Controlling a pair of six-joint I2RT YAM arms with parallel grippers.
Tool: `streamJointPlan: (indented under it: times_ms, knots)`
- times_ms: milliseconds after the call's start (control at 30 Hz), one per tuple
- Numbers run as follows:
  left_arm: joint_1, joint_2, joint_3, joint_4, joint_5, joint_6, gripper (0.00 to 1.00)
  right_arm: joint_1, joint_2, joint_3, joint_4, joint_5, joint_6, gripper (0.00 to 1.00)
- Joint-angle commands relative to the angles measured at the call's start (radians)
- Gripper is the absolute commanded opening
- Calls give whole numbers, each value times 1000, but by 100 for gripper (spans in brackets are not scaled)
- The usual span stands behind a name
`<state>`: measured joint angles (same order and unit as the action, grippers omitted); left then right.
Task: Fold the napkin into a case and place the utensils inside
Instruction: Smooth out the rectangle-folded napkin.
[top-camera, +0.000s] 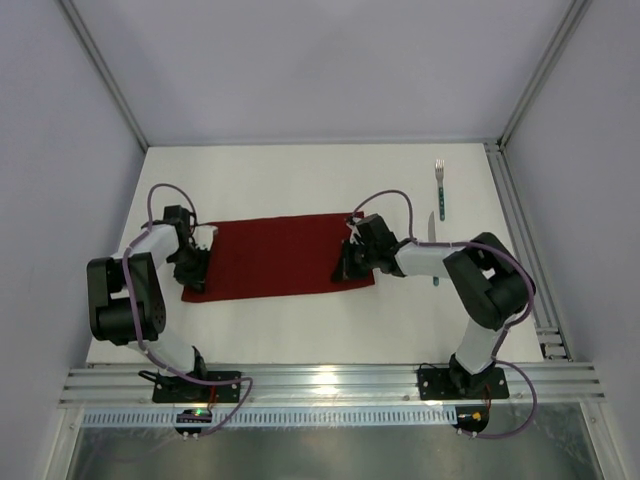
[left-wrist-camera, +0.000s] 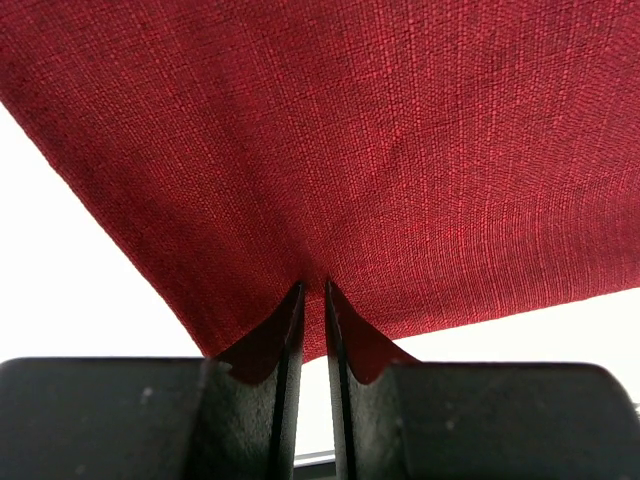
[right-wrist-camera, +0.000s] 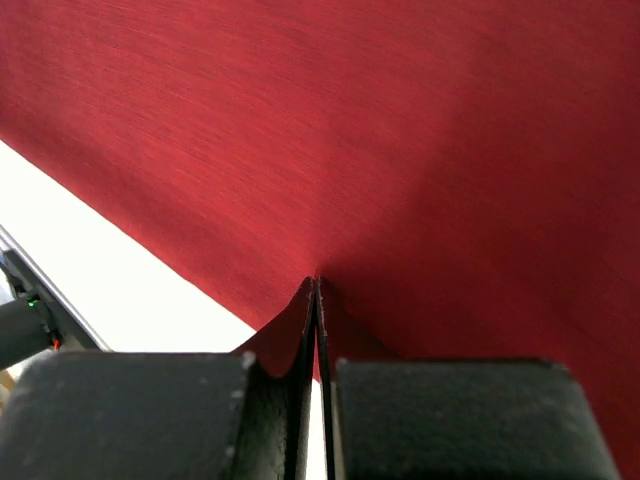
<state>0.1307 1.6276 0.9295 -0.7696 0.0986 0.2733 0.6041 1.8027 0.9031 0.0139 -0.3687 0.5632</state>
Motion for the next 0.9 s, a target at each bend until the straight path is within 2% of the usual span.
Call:
streamJointPlan:
  times_ms: [0, 133, 300, 400, 500, 567, 667, 767, 800, 867]
  knots:
    - [3, 15, -35, 61, -88, 44, 16, -72, -97, -159, 50, 37, 63, 4]
    - [4, 11, -47, 73, -82, 53, 16, -141, -193, -257, 9, 37, 38, 4]
    - [10, -12, -58, 87, -22, 61, 17, -184, -288, -288, -68, 60, 20, 4]
    - [12, -64, -51, 75, 45, 76, 19, -187, -351, -256, -139, 109, -11, 4]
    - [17, -151, -32, 70, 144, 78, 20, -176, -381, -121, -288, 187, -91, 4]
    - [23, -196, -14, 70, 176, 69, 21, -129, -393, -5, -374, 279, -126, 4]
    - [35, -255, 0, 52, 147, 55, 22, -26, -393, 108, -368, 355, -112, 4]
    - [56, -259, -20, 58, 104, 61, 22, 83, -310, 164, -241, 298, -74, 4]
    - [58, -243, -37, 61, 90, 61, 22, 107, -231, 215, -200, 278, -57, 4]
    - [58, -216, -49, 64, 70, 61, 22, 178, -139, 288, -189, 222, -43, 4]
